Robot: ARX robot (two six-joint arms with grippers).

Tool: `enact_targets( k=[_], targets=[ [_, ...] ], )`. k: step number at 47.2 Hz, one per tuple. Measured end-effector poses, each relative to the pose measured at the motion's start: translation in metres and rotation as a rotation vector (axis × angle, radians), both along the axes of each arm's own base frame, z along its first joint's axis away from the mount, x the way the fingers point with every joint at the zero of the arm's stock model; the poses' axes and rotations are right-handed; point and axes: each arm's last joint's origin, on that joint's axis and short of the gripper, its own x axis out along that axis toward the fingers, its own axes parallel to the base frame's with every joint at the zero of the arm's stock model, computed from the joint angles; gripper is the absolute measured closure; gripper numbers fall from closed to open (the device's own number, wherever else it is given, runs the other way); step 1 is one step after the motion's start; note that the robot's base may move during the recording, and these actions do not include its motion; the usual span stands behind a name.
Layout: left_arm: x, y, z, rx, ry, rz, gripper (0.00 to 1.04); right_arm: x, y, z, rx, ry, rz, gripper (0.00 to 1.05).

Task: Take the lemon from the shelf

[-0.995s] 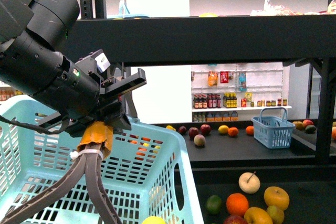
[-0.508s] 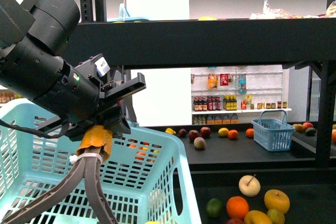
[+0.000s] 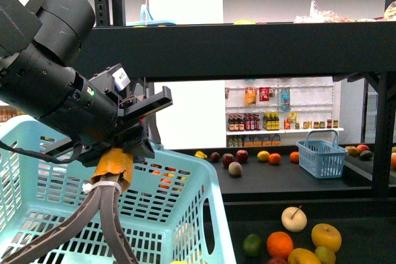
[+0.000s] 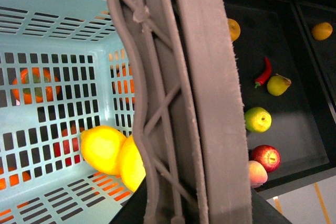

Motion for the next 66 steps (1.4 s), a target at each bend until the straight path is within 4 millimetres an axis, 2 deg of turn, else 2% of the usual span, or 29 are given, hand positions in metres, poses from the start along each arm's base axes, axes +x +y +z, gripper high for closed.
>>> enact_targets(
  k=[7, 27, 30, 38, 52, 60, 66],
  targets=[
    [0.0, 0.0, 0.0, 0.001, 0.001, 0.001, 0.89, -0.009, 0.0, -0.008, 0.0, 0.013, 0.0, 1.02],
    [0.001, 0.0, -0.001, 0.001, 0.003, 0.0, 0.89, -0.011, 0.0, -0.019, 0.0, -0.005, -0.001, 1.02],
    [0.001, 0.0, -0.001, 0.001, 0.003, 0.0, 0.89, -0.011, 0.0, -0.019, -0.002, -0.007, 0.0, 0.93],
    [0.001, 0.0, -0.001, 0.001, 0.003, 0.0, 0.89, -0.011, 0.0, -0.019, -0.002, -0.008, 0.0, 0.55],
    [0.001, 0.0, -0.001, 0.0, 0.003, 0.001, 0.89, -0.011, 0.0, -0.019, -0.002, -0.008, 0.0, 0.07],
    [0.008, 0.002, -0.008, -0.187, -0.143, 0.18, 0.89, -0.011, 0.0, -0.019, -0.002, -0.008, 0.0, 0.08],
    [0.014, 0.019, -0.003, -0.279, -0.168, 0.318, 0.89, -0.011, 0.0, -0.019, -0.002, -0.008, -0.001, 0.08]
  ],
)
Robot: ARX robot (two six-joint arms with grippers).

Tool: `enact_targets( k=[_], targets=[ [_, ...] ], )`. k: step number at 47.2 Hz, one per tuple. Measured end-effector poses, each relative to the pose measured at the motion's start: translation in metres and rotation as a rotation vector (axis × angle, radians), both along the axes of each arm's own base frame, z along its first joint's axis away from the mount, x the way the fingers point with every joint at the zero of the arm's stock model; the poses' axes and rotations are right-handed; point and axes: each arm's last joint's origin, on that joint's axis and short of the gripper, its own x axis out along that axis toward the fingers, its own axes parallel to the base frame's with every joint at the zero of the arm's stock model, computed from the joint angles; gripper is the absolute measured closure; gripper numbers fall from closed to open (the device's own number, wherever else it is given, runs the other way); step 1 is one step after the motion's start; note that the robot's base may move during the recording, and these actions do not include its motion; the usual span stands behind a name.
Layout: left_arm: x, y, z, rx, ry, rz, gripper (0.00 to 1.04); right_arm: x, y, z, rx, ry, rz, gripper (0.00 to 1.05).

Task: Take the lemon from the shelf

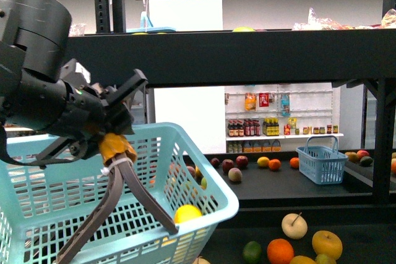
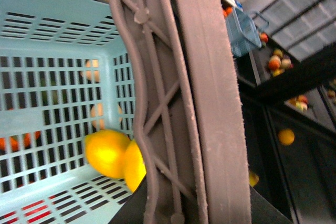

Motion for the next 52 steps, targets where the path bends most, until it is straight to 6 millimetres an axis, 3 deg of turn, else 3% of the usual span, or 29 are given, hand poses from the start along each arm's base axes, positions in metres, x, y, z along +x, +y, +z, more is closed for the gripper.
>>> enact_targets(
  k=[12, 18, 26, 52],
  targets=[
    [0.005, 0.048, 0.001, -0.177, 0.079, 0.297, 0.89, 0.0, 0.0, 0.0, 0.0, -0.001, 0.001, 0.08],
    [0.006, 0.1, 0.002, -0.264, 0.09, 0.541, 0.89, 0.0, 0.0, 0.0, 0.0, -0.001, 0.0, 0.08],
    [0.0, 0.143, 0.013, -0.353, 0.044, 0.715, 0.89, 0.0, 0.0, 0.0, 0.0, -0.001, 0.0, 0.08],
    [-0.008, 0.224, 0.021, -0.539, -0.03, 0.957, 0.89, 0.0, 0.0, 0.0, 0.0, -0.001, 0.0, 0.08]
  ],
)
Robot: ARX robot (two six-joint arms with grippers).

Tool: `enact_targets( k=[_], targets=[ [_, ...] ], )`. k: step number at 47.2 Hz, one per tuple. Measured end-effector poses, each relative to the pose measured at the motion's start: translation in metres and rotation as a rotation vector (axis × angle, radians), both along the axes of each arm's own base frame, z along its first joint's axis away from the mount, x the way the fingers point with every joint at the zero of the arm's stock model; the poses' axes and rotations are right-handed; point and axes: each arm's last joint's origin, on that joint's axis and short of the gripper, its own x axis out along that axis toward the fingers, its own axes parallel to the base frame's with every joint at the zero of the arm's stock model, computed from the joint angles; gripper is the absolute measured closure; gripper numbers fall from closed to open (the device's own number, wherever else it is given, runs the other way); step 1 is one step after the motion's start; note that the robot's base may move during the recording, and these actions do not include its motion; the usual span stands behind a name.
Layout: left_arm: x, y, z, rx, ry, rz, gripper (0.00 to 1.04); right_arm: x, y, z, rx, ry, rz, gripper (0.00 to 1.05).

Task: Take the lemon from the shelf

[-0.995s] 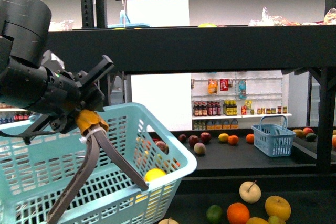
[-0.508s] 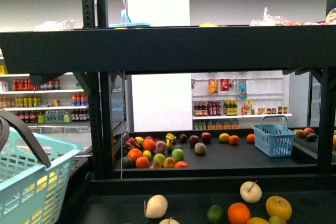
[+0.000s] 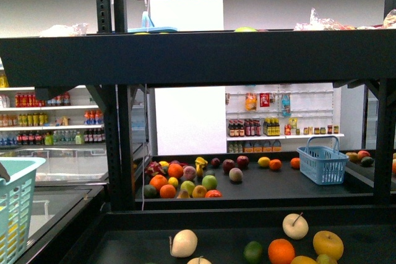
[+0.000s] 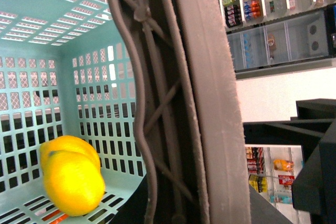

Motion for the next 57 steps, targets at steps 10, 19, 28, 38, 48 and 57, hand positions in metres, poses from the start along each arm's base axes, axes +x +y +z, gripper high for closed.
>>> enact_targets(
  k=[10, 19, 28, 38, 48, 57],
  targets=[
    [0.004, 0.024, -0.009, -0.028, 0.037, 0.021, 0.89, 0.0, 0.0, 0.0, 0.0, 0.0, 0.0, 0.08],
    [0.006, 0.031, -0.019, -0.042, 0.073, 0.005, 0.89, 0.0, 0.0, 0.0, 0.0, 0.0, 0.0, 0.08],
    [0.009, 0.039, -0.031, -0.043, 0.107, -0.01, 0.89, 0.0, 0.0, 0.0, 0.0, 0.0, 0.0, 0.08],
    [0.009, 0.039, -0.034, -0.041, 0.109, -0.013, 0.89, 0.0, 0.0, 0.0, 0.0, 0.0, 0.0, 0.08],
    [0.008, 0.039, -0.037, -0.032, 0.131, -0.018, 0.77, 0.0, 0.0, 0.0, 0.0, 0.0, 0.0, 0.08],
    [0.007, 0.04, -0.04, -0.023, 0.144, -0.023, 0.41, 0.0, 0.0, 0.0, 0.0, 0.0, 0.0, 0.08]
  ],
)
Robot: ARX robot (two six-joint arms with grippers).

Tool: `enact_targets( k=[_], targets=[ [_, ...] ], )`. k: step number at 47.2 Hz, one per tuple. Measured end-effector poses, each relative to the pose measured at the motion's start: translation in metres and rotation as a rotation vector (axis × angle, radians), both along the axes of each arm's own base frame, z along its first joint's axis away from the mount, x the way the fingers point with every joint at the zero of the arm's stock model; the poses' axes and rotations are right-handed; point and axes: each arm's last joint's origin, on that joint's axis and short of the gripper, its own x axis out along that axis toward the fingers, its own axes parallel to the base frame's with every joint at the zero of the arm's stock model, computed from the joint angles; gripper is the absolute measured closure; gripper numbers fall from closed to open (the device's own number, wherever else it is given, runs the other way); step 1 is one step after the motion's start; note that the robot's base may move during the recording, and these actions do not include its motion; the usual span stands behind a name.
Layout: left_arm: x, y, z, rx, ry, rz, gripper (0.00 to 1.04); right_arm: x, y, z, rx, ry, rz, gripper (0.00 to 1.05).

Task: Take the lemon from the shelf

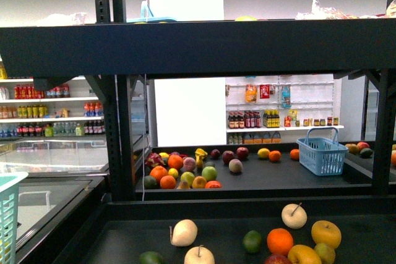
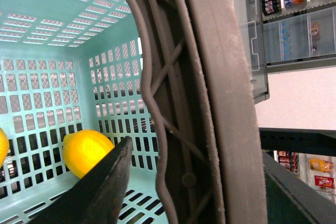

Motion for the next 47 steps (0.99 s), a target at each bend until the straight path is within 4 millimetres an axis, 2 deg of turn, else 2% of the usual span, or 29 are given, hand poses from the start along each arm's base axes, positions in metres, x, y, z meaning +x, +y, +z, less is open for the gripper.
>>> enact_targets(
  k=[6, 11, 22, 34, 38, 43, 47],
  targets=[
    [-0.002, 0.001, -0.001, -0.002, 0.024, 0.002, 0.2, 0.0, 0.0, 0.0, 0.0, 0.0, 0.0, 0.08],
    [-0.006, 0.001, 0.003, 0.001, 0.033, 0.003, 0.06, 0.0, 0.0, 0.0, 0.0, 0.0, 0.0, 0.08],
    [-0.025, -0.002, 0.017, 0.021, 0.046, 0.007, 0.08, 0.0, 0.0, 0.0, 0.0, 0.0, 0.0, 0.08],
    [-0.045, -0.005, 0.016, 0.012, 0.102, 0.007, 0.08, 0.0, 0.0, 0.0, 0.0, 0.0, 0.0, 0.08],
    [-0.055, -0.01, 0.022, 0.034, 0.113, 0.002, 0.08, 0.0, 0.0, 0.0, 0.0, 0.0, 0.0, 0.08],
    [-0.076, -0.026, 0.043, 0.136, 0.12, -0.013, 0.08, 0.0, 0.0, 0.0, 0.0, 0.0, 0.0, 0.08],
    [-0.09, -0.047, 0.062, 0.242, 0.116, -0.054, 0.08, 0.0, 0.0, 0.0, 0.0, 0.0, 0.0, 0.08]
  ],
)
